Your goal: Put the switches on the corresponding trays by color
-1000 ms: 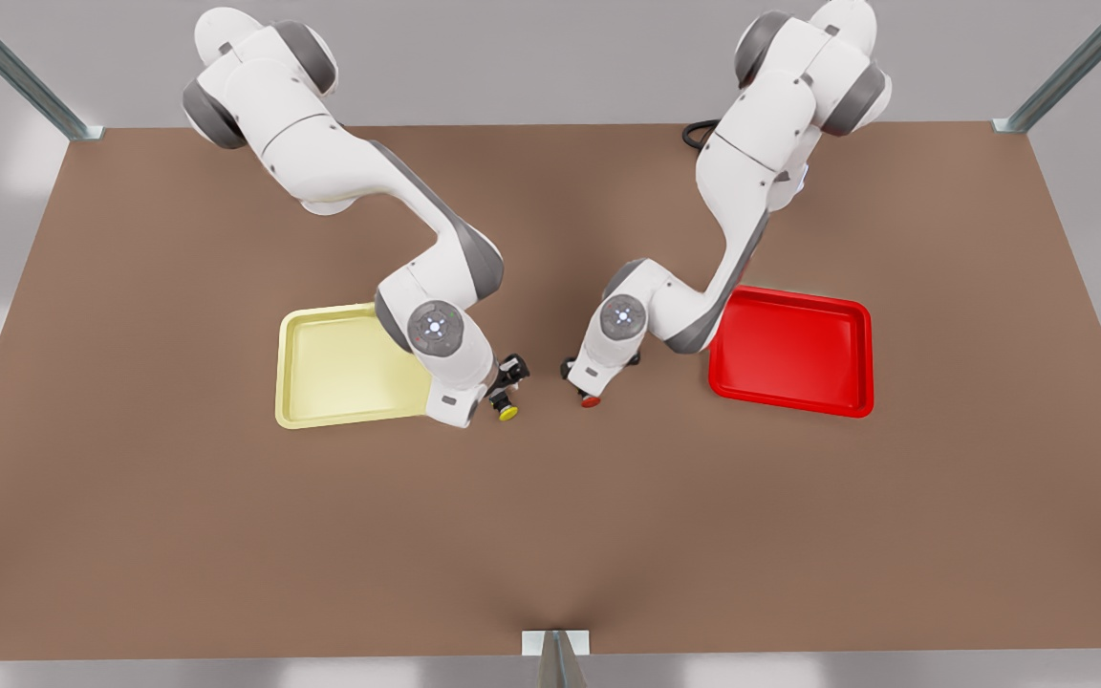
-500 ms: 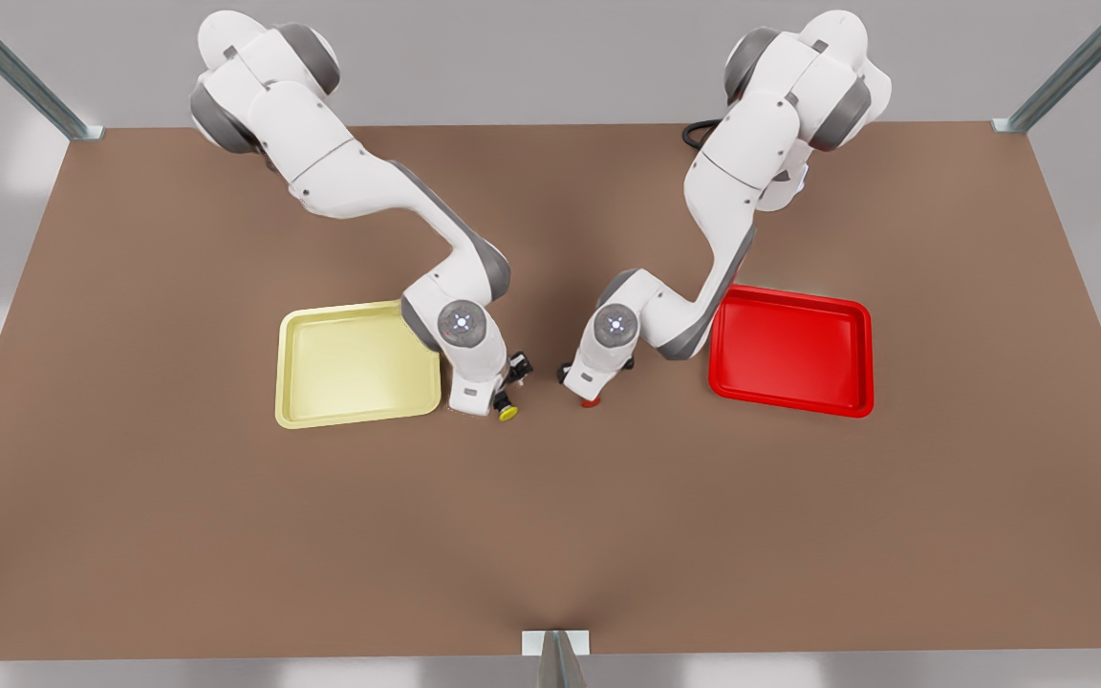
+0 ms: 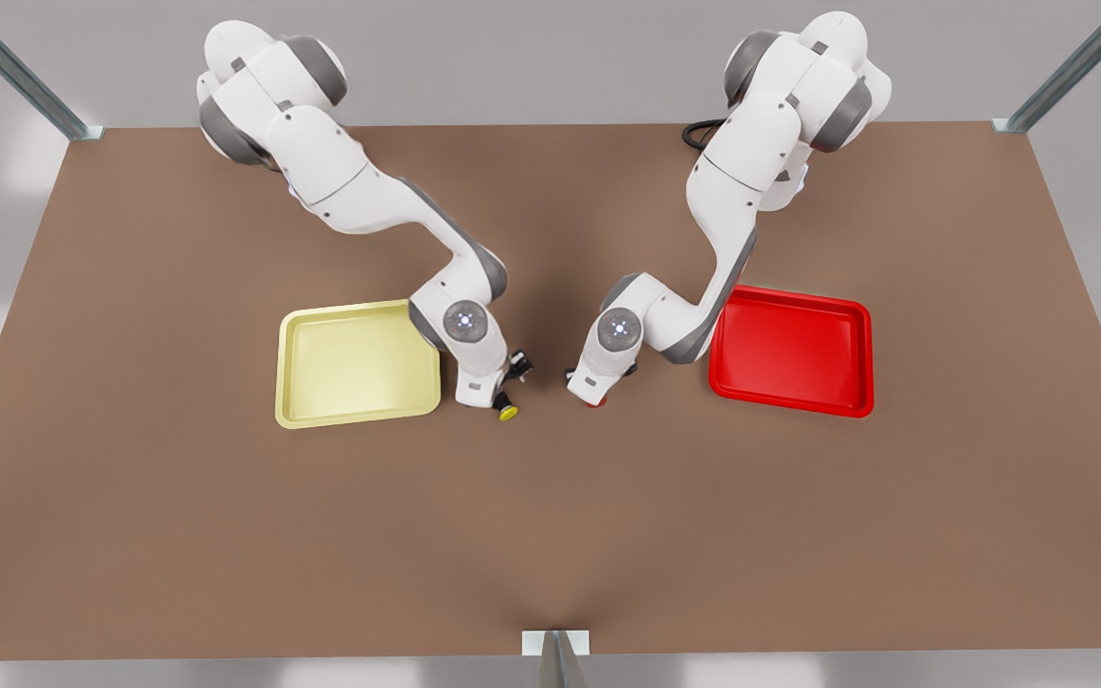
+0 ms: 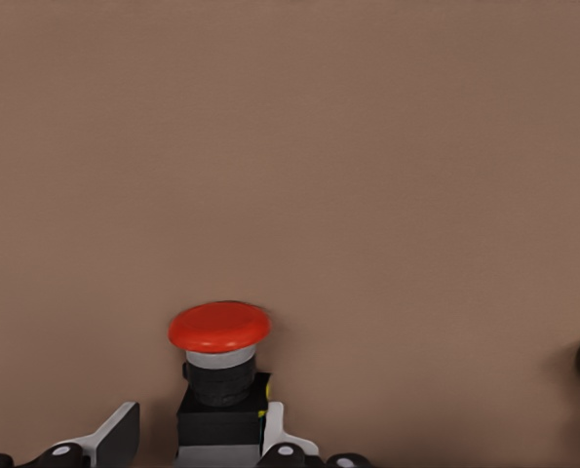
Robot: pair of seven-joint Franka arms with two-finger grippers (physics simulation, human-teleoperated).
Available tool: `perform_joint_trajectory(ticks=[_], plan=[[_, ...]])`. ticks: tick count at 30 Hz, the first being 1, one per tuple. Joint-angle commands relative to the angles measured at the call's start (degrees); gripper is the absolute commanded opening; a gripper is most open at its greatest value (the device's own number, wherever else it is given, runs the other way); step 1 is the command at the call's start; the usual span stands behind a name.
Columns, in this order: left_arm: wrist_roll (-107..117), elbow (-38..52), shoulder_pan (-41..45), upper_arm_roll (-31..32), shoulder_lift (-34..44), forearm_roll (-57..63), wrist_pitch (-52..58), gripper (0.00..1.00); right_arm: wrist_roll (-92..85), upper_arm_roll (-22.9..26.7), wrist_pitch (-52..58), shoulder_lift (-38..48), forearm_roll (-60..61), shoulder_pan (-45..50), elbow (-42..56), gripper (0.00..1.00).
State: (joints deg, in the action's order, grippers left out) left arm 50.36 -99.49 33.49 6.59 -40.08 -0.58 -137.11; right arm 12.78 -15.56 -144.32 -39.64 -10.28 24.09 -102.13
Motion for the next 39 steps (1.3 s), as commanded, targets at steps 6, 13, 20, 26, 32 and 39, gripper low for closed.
perform_joint_trajectory(ticks=[6,13,20,26,32,39], plan=[[-0.17,0.00,-0.09,-0.09,0.00,0.05,0.09,0.54,-0.74,0.09,0.44,-0.18,0.00,-0.89,0.18,0.85],[-0.17,0.00,-0.09,-0.09,0.00,0.05,0.09,0.52,-0.57,0.17,0.00,-1.85,0.00,-1.06,1.23,0.69],[-0.18,0.00,-0.09,-0.09,-0.35,0.14,0.00,0.52,-0.22,0.18,0.61,-1.58,0.00,-1.15,1.32,0.59],[-0.61,0.09,-0.18,-1.41,1.85,0.14,1.85,0.52,-0.04,0.18,1.14,-1.50,0.00,-1.06,1.67,0.57],[-9.66,-6.76,-0.44,-6.85,11.16,0.05,7.47,0.52,-0.04,0.18,1.05,-1.58,0.00,-0.89,1.67,0.53],[-30.23,-25.13,-0.26,-19.33,25.66,-0.04,7.12,0.52,-0.22,0.18,1.05,-1.58,0.00,-0.97,1.67,0.52]])
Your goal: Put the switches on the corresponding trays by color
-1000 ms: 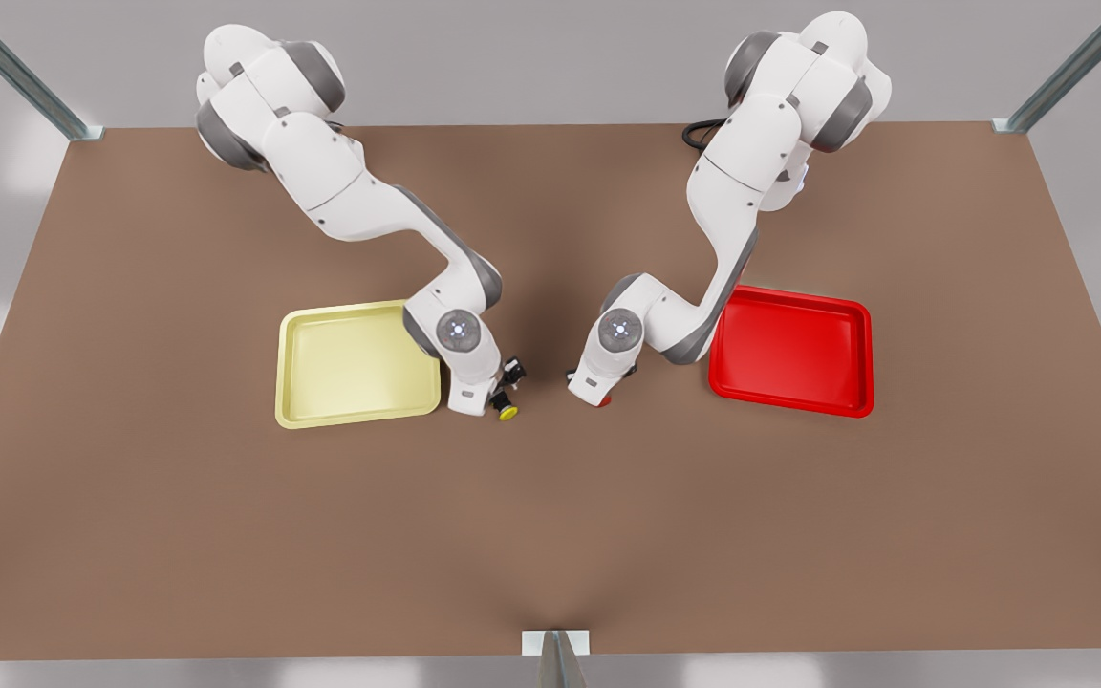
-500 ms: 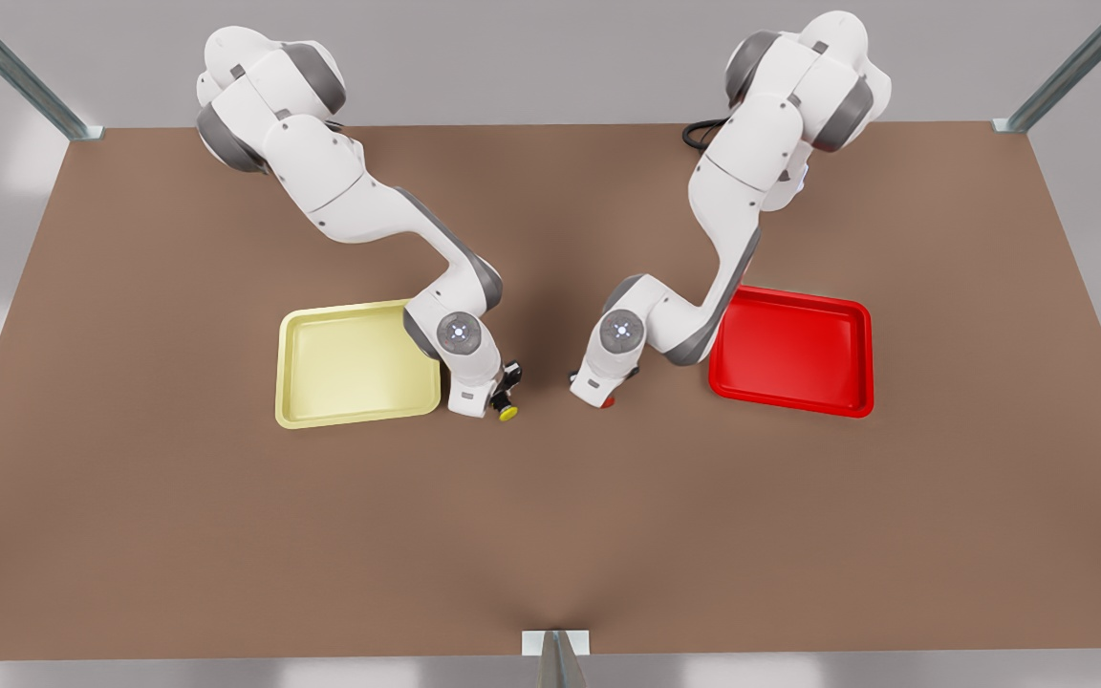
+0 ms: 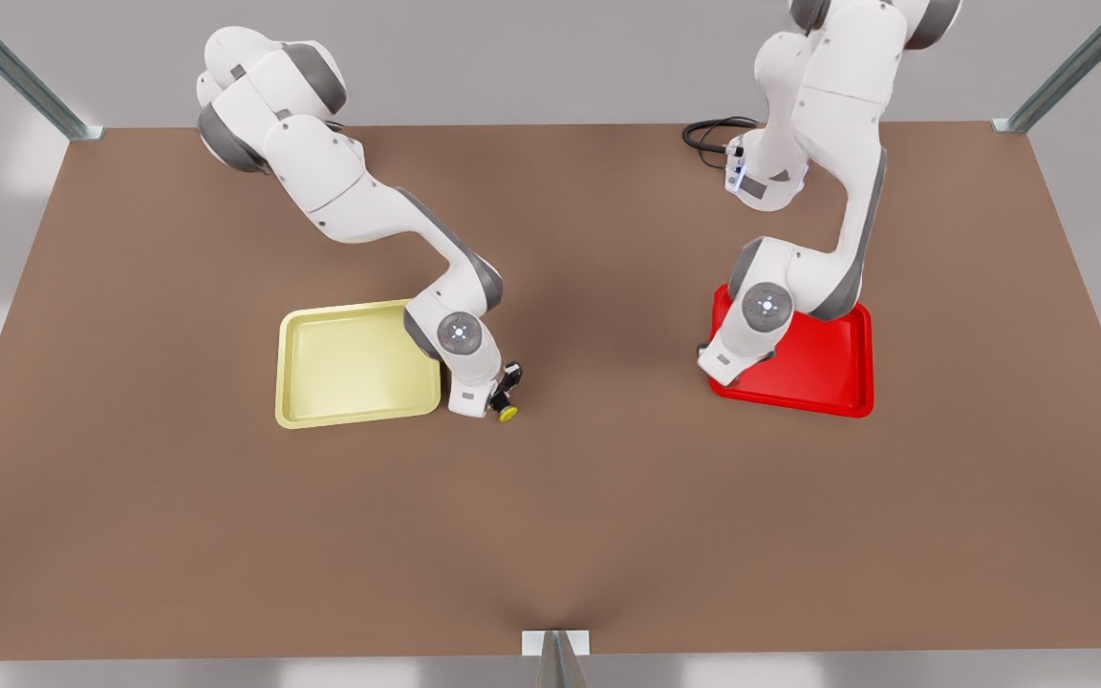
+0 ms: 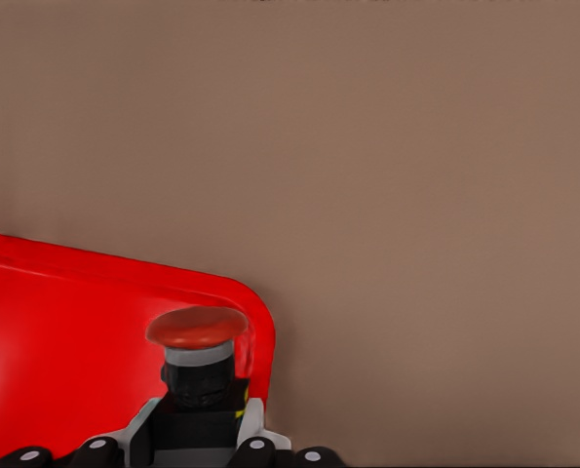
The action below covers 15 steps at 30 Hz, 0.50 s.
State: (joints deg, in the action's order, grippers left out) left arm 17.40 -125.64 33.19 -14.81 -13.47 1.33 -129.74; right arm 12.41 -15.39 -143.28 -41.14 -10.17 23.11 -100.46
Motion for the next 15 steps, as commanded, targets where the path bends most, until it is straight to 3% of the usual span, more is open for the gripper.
perform_joint_trajectory(ticks=[1,5,8,9,13,15], plan=[[-1.57,-0.22,0.12,-0.92,0.20,-1.95,0.27,0.52,0.07,0.00,0.02,-0.08,-0.11,0.00,0.00,0.51],[-11.95,-3.30,0.20,-9.62,1.87,-1.95,3.88,0.52,-0.11,0.00,0.28,0.53,-0.11,-0.09,0.00,0.51],[-12.13,-3.21,0.03,-9.89,0.37,-1.95,5.55,0.58,-0.02,-0.17,3.54,4.57,-0.11,-0.09,-0.17,0.51],[-12.13,-3.21,0.03,-9.89,-0.15,-1.95,5.55,1.00,-0.37,-0.17,5.47,5.89,-0.11,-0.09,-0.26,0.51],[-12.04,-3.12,0.03,-9.89,-0.33,-2.12,5.64,1.00,-3.01,0.09,9.95,13.98,-0.11,-3.34,-6.50,0.51],[-12.13,-2.86,0.03,-9.89,-0.24,-2.12,6.78,1.00,-7.31,0.36,10.83,21.36,-0.11,-7.11,-14.23,0.51]])
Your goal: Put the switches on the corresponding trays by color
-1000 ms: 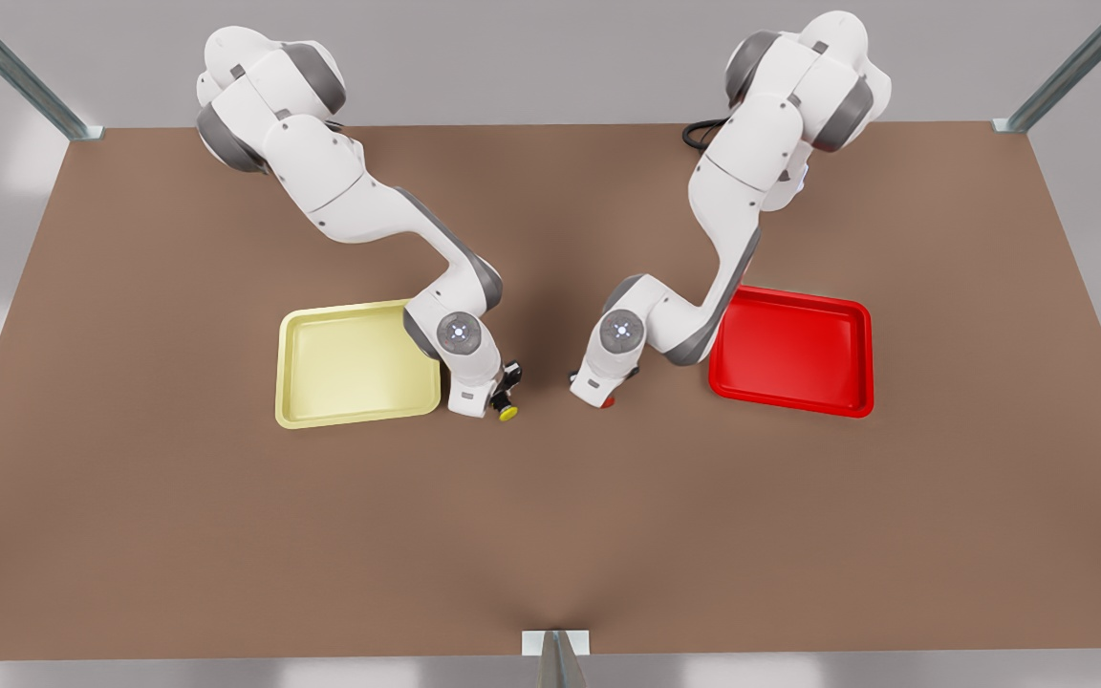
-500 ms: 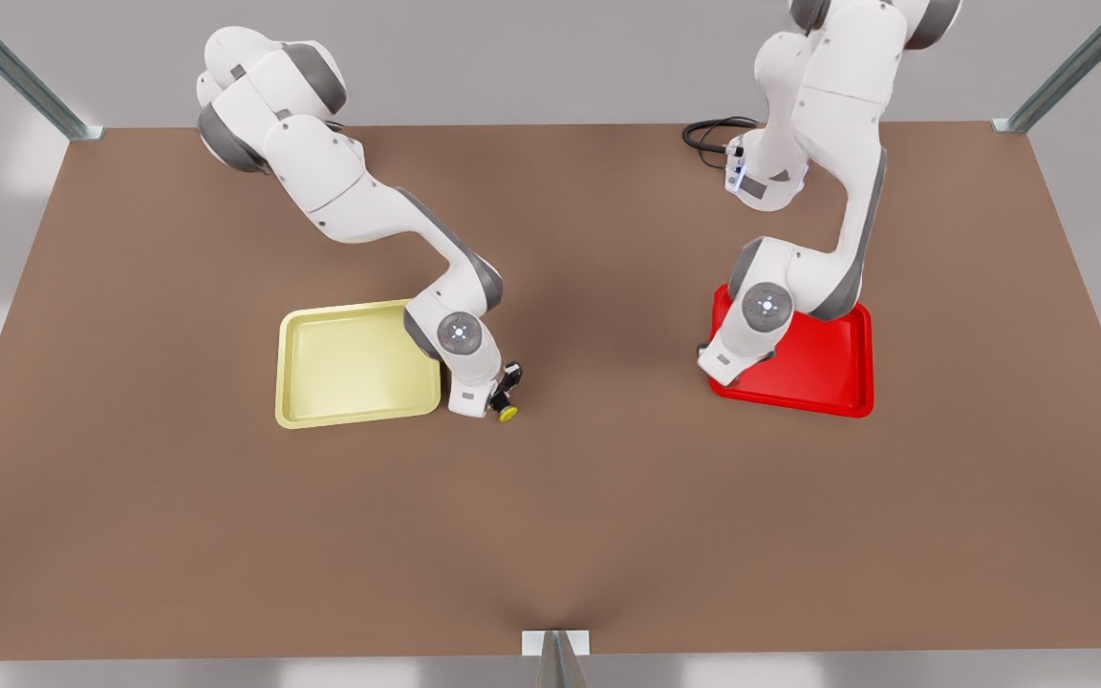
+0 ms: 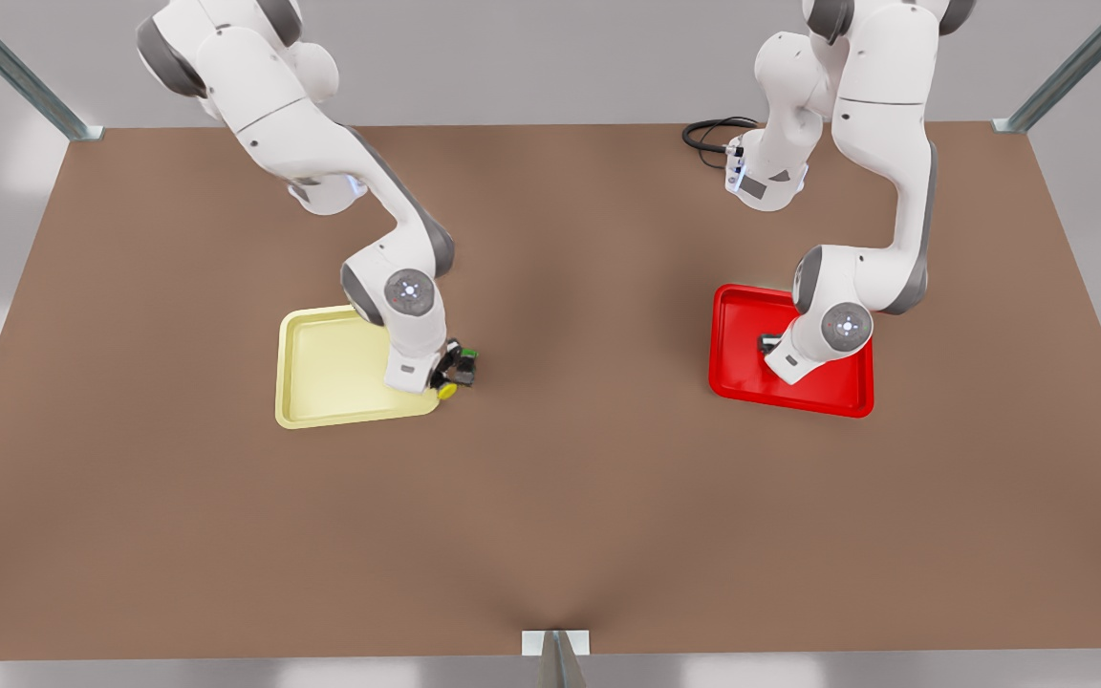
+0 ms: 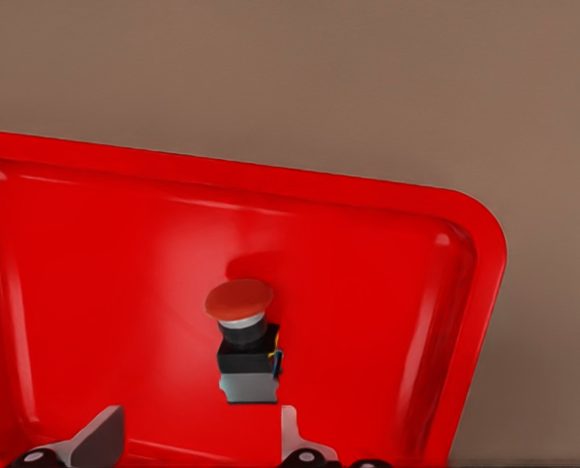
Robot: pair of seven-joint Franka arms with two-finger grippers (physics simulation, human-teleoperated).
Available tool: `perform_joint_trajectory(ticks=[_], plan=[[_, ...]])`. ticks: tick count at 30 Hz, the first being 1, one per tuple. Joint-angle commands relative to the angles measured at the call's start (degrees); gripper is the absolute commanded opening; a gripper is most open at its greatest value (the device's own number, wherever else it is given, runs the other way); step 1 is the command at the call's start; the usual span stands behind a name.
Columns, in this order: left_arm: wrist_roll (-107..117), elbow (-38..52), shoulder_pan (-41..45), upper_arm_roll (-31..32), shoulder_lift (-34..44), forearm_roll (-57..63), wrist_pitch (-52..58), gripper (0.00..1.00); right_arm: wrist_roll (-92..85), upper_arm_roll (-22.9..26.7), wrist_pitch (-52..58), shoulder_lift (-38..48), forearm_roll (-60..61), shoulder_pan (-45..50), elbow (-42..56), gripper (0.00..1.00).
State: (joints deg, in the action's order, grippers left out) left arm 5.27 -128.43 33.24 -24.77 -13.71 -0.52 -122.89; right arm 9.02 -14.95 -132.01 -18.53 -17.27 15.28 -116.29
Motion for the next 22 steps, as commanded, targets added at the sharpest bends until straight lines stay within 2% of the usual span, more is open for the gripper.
perform_joint_trajectory(ticks=[1,2,4,8,9,12,13,14,15,16,18,19,22], plan=[[0.00,0.11,-0.02,-0.02,0.00,-0.27,0.46,1.00,-4.89,-0.08,-0.61,1.38,6.98,-0.16,-2.00,0.51],[0.09,0.72,-0.02,-0.02,0.36,-0.27,0.90,1.00,-4.98,-0.08,-2.19,3.85,6.90,-1.22,-7.90,0.54],[0.00,6.96,-0.02,-0.02,0.00,-0.27,6.34,1.00,-6.29,-0.08,-6.06,3.50,6.90,-2.45,-12.03,1.00],[-0.09,18.74,-0.11,-0.02,0.09,-0.36,12.67,1.00,-10.07,-0.08,-5.36,4.12,6.98,-3.59,-11.60,1.00],[-0.09,24.52,-0.19,-0.02,0.00,-0.45,17.06,1.00,-11.74,-0.08,-3.70,6.66,6.98,-4.21,-10.98,1.00],[-0.26,39.30,-0.46,0.16,-0.26,-0.54,22.95,1.00,-11.57,-0.08,16.51,14.22,7.42,-6.67,3.42,1.00],[-0.18,41.76,-0.55,0.77,0.09,-0.28,24.89,1.00,-11.65,0.09,23.10,13.96,7.95,-8.60,10.80,1.00],[0.09,44.67,-8.08,10.06,0.88,0.08,27.09,1.00,-11.83,1.06,28.29,12.91,8.04,-10.88,18.10,1.00],[0.18,45.90,-14.34,16.94,2.29,0.25,27.88,1.00,-11.74,5.01,32.69,12.73,9.09,-11.24,23.99,1.00],[0.18,45.99,-18.38,21.15,3.69,1.13,27.88,1.00,-12.10,9.67,38.05,11.77,9.27,-11.24,29.62,1.00],[0.18,45.99,-20.14,24.68,3.69,6.14,27.53,1.00,-16.40,16.78,41.40,11.59,15.14,-11.24,33.58,1.00],[0.26,46.52,-20.50,25.12,3.52,6.23,27.44,1.00,-16.93,18.73,43.15,11.59,16.04,-11.33,34.54,1.00],[0.26,46.96,-20.58,25.12,3.08,6.23,27.36,1.00,-16.93,18.90,45.79,10.62,16.03,-12.20,37.01,1.00]])
